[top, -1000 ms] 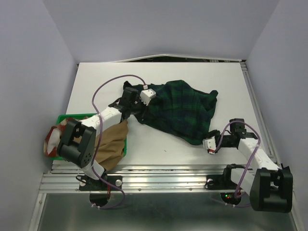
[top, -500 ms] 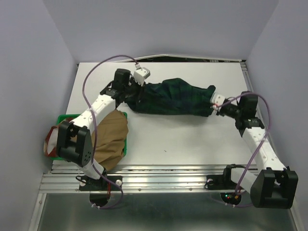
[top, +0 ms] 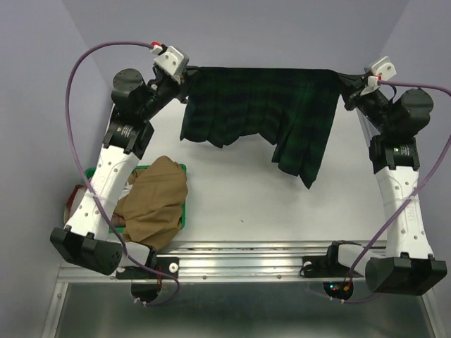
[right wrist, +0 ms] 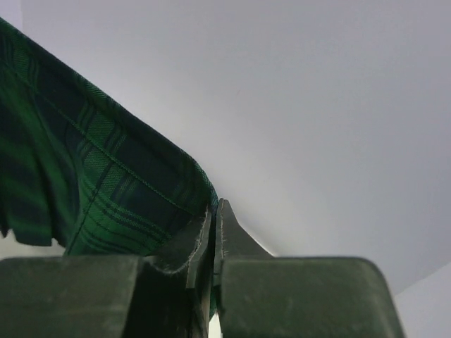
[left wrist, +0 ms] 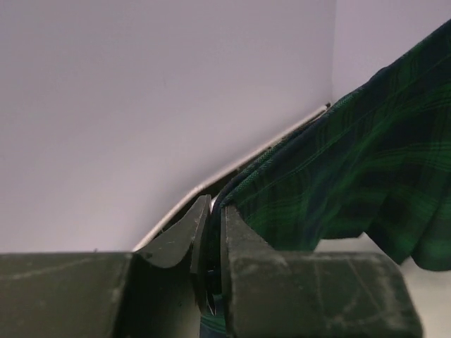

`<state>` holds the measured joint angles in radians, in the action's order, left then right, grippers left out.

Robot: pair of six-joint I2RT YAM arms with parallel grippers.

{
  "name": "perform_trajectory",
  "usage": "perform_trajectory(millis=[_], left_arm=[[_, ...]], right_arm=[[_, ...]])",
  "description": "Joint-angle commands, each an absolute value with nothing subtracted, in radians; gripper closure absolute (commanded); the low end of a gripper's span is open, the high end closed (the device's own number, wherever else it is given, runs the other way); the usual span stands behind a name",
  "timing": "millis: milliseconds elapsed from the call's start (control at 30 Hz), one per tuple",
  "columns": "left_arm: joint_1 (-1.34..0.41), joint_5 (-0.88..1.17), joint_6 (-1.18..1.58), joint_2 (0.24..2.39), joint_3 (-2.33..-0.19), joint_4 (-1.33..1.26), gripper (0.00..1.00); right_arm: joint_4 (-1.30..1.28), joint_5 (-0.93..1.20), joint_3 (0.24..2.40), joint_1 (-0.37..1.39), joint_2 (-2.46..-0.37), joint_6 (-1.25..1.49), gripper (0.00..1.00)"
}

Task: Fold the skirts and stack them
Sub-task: Flatten the skirt out

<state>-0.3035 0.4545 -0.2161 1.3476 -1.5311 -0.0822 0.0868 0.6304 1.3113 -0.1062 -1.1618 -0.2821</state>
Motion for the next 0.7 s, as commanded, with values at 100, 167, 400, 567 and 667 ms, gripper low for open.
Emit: perform_trajectory(millis=[100, 167, 400, 567, 667], left_arm=[[-0.262, 0.371, -0.373, 1.160, -1.481, -0.129, 1.00], [-0.264, 0.437, -0.362, 1.126, -1.447, -0.115, 1.00], [-0.305, 0.405, -0.314, 1.160, -1.433, -0.009, 1.00], [-0.305, 0.388, -0.259, 1.323, -1.500, -0.025, 1.00], [-0.304, 0.342, -0.258, 1.484, -1.607, -0.037, 1.00]], right_arm=[[0.129, 0.413, 1.313, -0.169, -1.028, -0.359, 0.99], [0.111, 0.411, 1.295, -0.169, -1.006, -0.382, 0.99], [0.074, 0.411, 1.244, -0.169, -1.040, -0.396, 0.99], [0.089, 0.426, 1.267, -0.169, -1.190, -0.383, 0.99], [0.132, 0.397, 1.331, -0.169, -1.336, -0.344, 0.99]])
